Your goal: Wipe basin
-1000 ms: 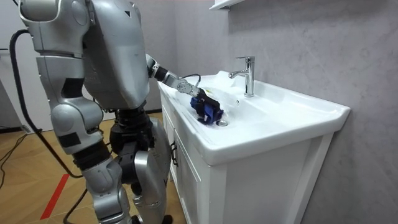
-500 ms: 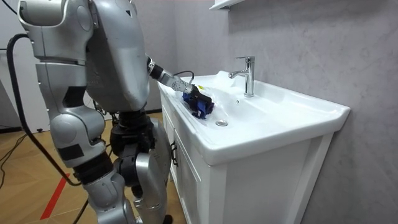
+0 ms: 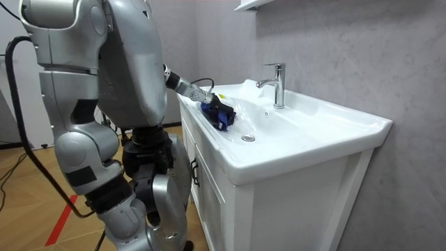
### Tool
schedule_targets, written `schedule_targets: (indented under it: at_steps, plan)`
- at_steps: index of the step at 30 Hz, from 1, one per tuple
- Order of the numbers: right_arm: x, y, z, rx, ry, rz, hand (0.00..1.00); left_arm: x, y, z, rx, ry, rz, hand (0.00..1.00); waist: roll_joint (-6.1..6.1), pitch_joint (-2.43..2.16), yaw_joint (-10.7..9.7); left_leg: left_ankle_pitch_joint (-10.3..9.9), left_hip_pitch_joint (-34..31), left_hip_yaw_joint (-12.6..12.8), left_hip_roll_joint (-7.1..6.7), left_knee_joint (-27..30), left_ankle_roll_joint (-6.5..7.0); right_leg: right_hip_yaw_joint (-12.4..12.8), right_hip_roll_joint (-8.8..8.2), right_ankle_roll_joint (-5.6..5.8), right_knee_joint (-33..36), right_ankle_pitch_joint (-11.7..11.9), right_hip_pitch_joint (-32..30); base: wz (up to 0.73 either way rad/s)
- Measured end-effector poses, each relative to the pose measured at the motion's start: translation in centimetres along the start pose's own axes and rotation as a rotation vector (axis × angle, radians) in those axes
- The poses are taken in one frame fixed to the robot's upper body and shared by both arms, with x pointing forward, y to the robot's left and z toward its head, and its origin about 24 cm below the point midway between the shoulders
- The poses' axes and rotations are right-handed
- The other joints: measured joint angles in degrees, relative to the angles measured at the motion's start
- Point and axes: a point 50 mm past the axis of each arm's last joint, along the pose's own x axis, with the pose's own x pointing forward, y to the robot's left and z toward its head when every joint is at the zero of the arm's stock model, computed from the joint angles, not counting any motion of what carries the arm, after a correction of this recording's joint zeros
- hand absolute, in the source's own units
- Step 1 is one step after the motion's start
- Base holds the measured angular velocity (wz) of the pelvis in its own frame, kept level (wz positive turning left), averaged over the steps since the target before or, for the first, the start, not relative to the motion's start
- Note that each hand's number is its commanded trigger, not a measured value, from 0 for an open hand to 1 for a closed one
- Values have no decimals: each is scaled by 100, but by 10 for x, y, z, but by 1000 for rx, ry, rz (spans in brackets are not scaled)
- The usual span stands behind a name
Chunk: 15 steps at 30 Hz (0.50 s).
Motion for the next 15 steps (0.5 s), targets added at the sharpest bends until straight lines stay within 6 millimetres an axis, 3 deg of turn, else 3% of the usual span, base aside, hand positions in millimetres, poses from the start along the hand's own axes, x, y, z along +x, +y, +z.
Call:
schedule_targets:
  at_steps: [6,11,15]
  plan:
    - [0,2,-2,38,3,10,0,0,1,0,15,-2,7,100,-79,8,22,0,69,-4,-27,-15,0,27,-40,-2,21,-41,0,-2]
    - [0,12,-6,36,25,24,0,0,5,2,34,-2,50,100,-239,19,-21,26,63,-24,-41,-63,-19,-69,-52,-2,31,-41,4,11]
    - [-1,17,-9,21,38,36,0,0,6,3,31,7,66,100,-296,32,-33,33,66,-41,-48,-83,-17,-69,-61,-2,63,-43,-10,1]
